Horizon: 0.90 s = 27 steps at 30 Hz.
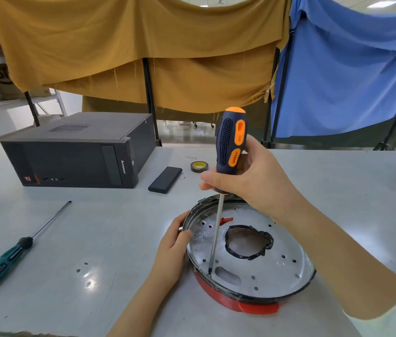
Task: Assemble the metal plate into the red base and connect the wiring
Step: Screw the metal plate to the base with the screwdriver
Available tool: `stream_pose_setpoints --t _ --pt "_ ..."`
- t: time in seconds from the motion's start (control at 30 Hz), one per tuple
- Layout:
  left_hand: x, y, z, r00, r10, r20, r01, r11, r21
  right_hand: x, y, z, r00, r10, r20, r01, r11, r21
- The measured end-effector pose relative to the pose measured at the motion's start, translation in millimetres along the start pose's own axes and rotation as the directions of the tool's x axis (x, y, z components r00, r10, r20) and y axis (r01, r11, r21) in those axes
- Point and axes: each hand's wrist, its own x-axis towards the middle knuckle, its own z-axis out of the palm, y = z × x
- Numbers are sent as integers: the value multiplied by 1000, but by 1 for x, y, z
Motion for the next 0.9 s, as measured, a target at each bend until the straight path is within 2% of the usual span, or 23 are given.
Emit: stream_pose_setpoints --t 0.07,0.17,0.23,0.3,0.43,0.5,0.57,0.63,0.7,0.77,0.9 --pt "-1 1 0 1000 -8 3 8 1000 -5 1 1 -2 999 12 40 -12 1000 15" --pt "-2 2 0 1000 -20 5 20 1000 -13 -2 0 -10 961 -6 277 -81 950 301" --pt "-2 3 -1 1000 -21 3 21 1000 -7 -5 1 -15 927 -52 372 -107 913 393" --pt "-1 2 -1 1000 -20 1 20 1000 5 -7 0 -15 934 -65 351 -50 950 309" --pt "-2 3 0 1000 -13 -5 13 1000 26 -3 0 -7 994 -25 103 14 994 107" --pt "-3 4 0 1000 -14 -5 14 999 29 -1 2 -6 999 -26 45 23 998 61" --pt "-3 4 0 1000 -20 -5 20 1000 19 -2 2 -9 991 -19 129 4 993 115" --pt "-3 5 -1 1000 -26 -9 26 1000 5 -6 1 -15 957 -21 289 -68 953 295" --pt "-4 5 -1 999 -28 -15 28 999 18 -10 1 -20 918 -56 392 -104 921 374" --pt "-4 5 0 1000 -20 -18 21 999 26 -12 -1 -19 925 -75 372 -38 957 287" --pt "-4 5 1 1000 -16 -25 16 999 28 -8 -3 -5 980 -68 187 43 990 137"
